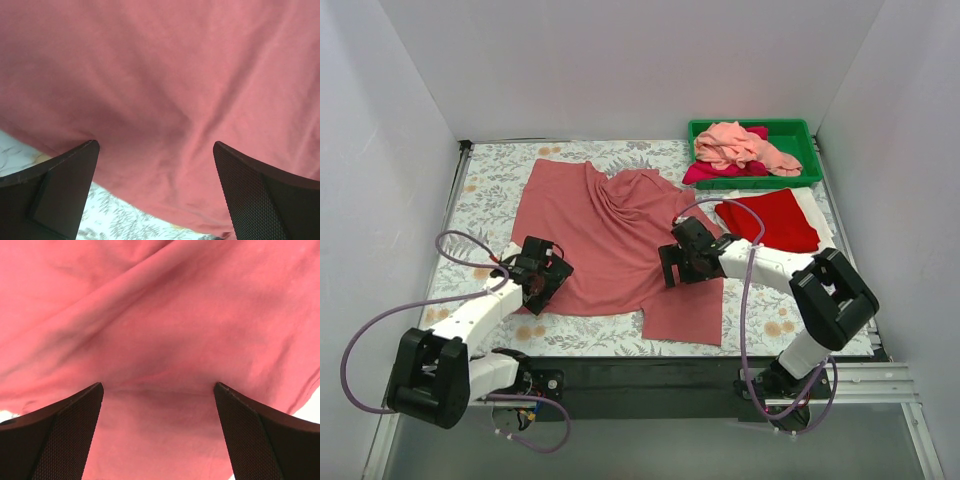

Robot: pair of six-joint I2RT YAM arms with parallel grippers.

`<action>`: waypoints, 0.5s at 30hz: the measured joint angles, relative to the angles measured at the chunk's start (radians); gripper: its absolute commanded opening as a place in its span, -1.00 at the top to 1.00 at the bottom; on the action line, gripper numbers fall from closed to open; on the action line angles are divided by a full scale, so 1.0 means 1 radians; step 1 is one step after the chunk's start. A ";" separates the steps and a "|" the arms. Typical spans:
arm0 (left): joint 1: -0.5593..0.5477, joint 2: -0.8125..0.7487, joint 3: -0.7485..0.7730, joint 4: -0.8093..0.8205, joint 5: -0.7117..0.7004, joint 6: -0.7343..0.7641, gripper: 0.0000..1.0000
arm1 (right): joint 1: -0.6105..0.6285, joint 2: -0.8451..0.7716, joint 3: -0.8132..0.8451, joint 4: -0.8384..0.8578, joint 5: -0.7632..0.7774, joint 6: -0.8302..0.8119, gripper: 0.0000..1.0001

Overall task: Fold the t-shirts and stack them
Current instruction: Flatten the tshirt out

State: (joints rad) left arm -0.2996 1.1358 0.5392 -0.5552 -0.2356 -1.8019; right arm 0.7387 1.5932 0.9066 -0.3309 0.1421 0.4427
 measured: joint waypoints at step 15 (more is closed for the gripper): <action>0.044 0.258 0.148 0.206 0.067 0.106 -0.97 | -0.197 0.283 0.309 0.021 0.012 -0.014 -0.97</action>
State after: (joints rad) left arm -0.2554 1.3937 0.6876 -0.3492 -0.1688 -1.6955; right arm 0.5419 1.8763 1.2160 -0.3099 0.1543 0.4286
